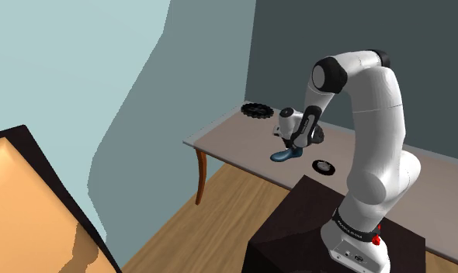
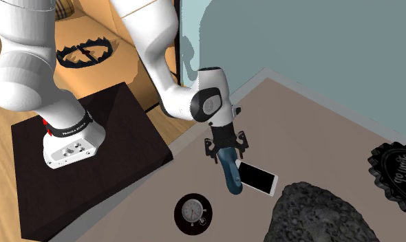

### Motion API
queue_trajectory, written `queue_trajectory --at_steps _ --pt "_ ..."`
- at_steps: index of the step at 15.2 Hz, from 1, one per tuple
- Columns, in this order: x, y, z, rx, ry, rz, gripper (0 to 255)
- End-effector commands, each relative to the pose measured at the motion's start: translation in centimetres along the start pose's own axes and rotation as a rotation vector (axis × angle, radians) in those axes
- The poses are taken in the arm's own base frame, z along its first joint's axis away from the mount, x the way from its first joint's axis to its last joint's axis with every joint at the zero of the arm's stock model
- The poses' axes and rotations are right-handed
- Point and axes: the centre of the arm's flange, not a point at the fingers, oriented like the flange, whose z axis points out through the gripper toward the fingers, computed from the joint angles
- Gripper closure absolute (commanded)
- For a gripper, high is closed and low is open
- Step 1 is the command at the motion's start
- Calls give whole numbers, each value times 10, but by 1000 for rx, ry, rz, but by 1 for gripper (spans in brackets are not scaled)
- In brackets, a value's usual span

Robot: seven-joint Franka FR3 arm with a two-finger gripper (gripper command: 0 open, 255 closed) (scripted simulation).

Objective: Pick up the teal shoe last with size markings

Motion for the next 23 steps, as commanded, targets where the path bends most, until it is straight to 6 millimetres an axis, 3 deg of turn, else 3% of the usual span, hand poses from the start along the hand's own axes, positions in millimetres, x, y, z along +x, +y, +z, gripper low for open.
queue_trajectory --at_steps 1,2,3,12,23 --pt "3 -1 6 0 0 0 0" --pt "3 -1 6 0 0 0 0" --pt "3 -1 5 0 0 0 255" --pt "3 -1 6 0 0 0 255" --pt "-22 10 -45 0 0 0 255"
